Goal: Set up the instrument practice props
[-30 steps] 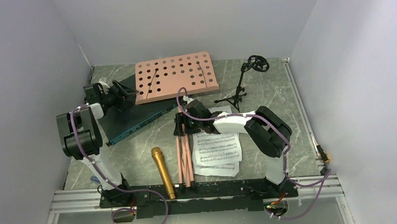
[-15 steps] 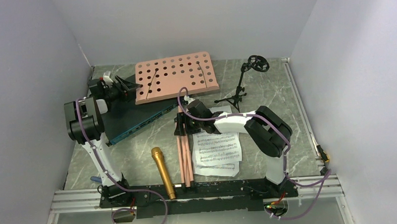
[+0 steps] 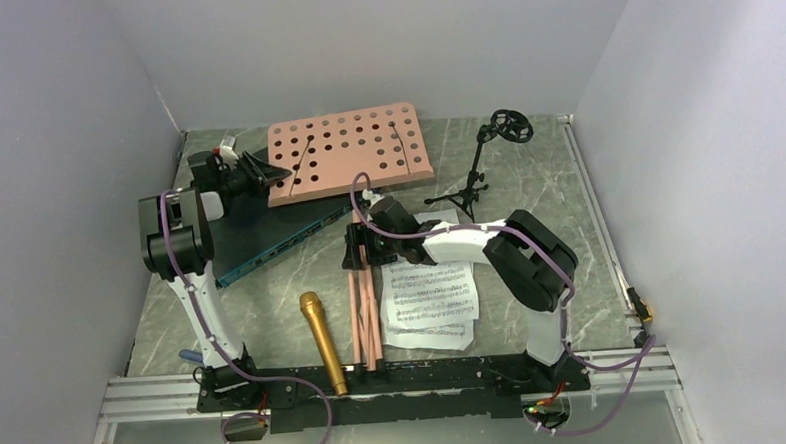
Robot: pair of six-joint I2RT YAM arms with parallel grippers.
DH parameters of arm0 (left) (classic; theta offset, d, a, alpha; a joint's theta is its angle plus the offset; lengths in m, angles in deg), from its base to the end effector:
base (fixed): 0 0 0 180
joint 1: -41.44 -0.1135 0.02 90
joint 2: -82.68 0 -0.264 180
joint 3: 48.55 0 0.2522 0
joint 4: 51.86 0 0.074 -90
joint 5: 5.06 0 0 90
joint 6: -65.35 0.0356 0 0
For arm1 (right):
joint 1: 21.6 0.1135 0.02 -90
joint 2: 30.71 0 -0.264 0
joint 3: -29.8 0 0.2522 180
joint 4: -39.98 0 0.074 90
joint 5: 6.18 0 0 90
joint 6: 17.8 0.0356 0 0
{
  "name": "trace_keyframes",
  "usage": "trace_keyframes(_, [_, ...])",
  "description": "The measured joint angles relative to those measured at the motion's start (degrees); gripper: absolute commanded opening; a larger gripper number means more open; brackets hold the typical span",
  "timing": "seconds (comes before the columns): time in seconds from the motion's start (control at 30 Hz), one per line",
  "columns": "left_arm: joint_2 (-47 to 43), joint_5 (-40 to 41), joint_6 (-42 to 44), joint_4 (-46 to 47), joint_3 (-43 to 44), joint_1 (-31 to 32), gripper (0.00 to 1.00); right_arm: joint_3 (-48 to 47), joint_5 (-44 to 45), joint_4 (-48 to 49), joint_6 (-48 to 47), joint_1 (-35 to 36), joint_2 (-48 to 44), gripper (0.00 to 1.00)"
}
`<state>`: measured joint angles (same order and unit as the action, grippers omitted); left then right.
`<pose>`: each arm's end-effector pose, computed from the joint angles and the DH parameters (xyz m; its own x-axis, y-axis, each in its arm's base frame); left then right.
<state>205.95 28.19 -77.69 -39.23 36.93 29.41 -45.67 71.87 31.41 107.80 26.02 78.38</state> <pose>0.4451 0.0644 0.1399 -0.7503 -0.6078 -0.2601 0.0442 0.3465 -0.9370 0.2621 0.2982 0.1503 -0.8490 -0.0855 -0.5215 -0.4082 0.7328 0.5444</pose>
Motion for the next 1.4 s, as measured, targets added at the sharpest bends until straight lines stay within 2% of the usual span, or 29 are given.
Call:
trace_keyframes(0.17, [0.3, -2.5, -2.9, 0.9, 0.6, -0.4, 0.04, -1.7, 0.5, -2.0, 0.6, 0.0, 1.0, 0.65])
trace_keyframes(0.3, [-0.4, -4.7, -6.3, 3.2, 1.6, -0.3, 0.03, -3.7, 0.5, -4.4, 1.5, 0.0, 2.0, 0.56])
trace_keyframes(0.33, [-0.9, -4.7, -6.7, 3.4, 1.6, -0.1, 0.03, -4.1, 0.5, -5.0, 1.8, 0.0, 2.2, 0.51])
trace_keyframes(0.43, [-1.4, -4.5, -6.9, 3.4, 1.6, 0.1, 0.03, -4.8, 0.5, -5.9, 1.9, 0.0, 2.4, 0.25])
trace_keyframes(0.53, [-1.5, -4.5, -7.7, 4.0, 1.2, 0.0, 0.03, -4.9, 0.7, -6.1, 2.0, 0.0, 2.4, 0.04])
trace_keyframes(0.57, [-1.5, -4.5, -7.9, 4.4, 1.0, 0.0, 0.03, -4.9, 0.8, -6.1, 2.0, 0.1, 2.4, 0.0])
trace_keyframes(0.97, [-3.8, -3.4, -13.5, 11.1, -2.4, 0.6, 0.03, -4.8, 3.2, -6.8, 1.3, 0.6, 1.7, 0.0])
trace_keyframes(1.13, [-8.2, -3.0, -13.7, 10.0, -4.0, 1.4, 0.03, -2.5, 3.9, -6.6, 0.4, 0.5, -0.3, 0.0])
trace_keyframes(1.27, [-13.0, -0.5, -11.6, 4.9, -5.3, 2.3, 0.03, -0.5, 2.5, -6.3, 0.2, -0.4, -1.9, 0.0])
trace_keyframes(1.33, [-15.2, 0.8, -10.1, 1.6, -5.9, 2.4, 0.03, -0.1, 1.4, -6.1, 0.2, -0.8, -2.3, 0.1])
trace_keyframes(1.4, [-17.9, 2.6, -8.0, -2.1, -6.5, 2.4, 0.03, -0.1, 0.2, -5.9, 0.0, -1.0, -2.3, 0.15])
